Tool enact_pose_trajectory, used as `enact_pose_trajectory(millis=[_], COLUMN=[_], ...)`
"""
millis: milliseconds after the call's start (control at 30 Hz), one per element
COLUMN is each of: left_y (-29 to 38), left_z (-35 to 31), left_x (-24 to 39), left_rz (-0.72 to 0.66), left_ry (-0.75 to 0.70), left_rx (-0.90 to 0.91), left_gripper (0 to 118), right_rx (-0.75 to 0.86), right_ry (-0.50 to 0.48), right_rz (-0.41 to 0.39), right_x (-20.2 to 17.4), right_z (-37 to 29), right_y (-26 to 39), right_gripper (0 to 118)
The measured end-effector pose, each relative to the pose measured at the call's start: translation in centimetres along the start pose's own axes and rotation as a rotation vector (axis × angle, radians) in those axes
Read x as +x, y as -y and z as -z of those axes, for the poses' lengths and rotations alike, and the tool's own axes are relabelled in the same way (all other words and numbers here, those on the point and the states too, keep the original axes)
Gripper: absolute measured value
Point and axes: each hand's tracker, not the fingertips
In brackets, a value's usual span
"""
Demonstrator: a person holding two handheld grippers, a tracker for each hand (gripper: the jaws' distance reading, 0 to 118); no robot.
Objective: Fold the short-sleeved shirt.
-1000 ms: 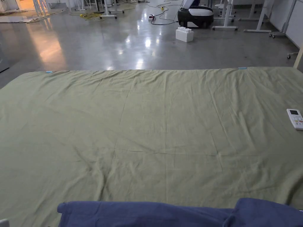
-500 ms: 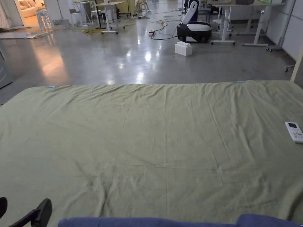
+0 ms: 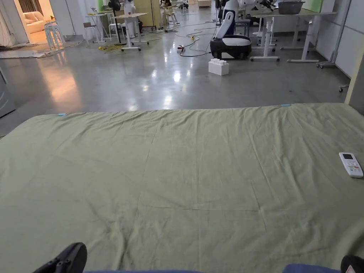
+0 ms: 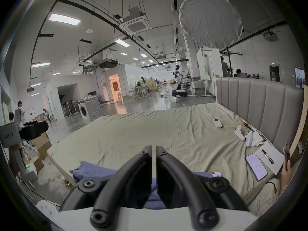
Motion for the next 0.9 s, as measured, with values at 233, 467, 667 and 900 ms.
enact_pose_trajectory(millis=[233,467,667,900], left_y=[0.2,0.6,4.7,16.6], left_z=[0.0,0.9,4.8,12.0], left_x=[-0.3,-4.8,-11.9,-18.8], left_rz=[-0.016,-0.33,-0.485,-0.842], left_ry=[0.016,0.098,0.105,0.146], left_rx=[-0.039,-0.051,-0.251,-0.504], left_gripper=[0,0,24,112], right_rx=[-0.007,-0.023,-0.081,-0.178], right_ry=[0.007,-0.008,-0.014,0.012], right_rz=[0.01,0.022,0.044,0.041], right_x=[-0.2,-0.1,0.2,-0.6], right_z=[0.0,0.0,0.4,0.9], right_y=[0.0,0.1,1.5,2.9], right_gripper=[0,0,0,0])
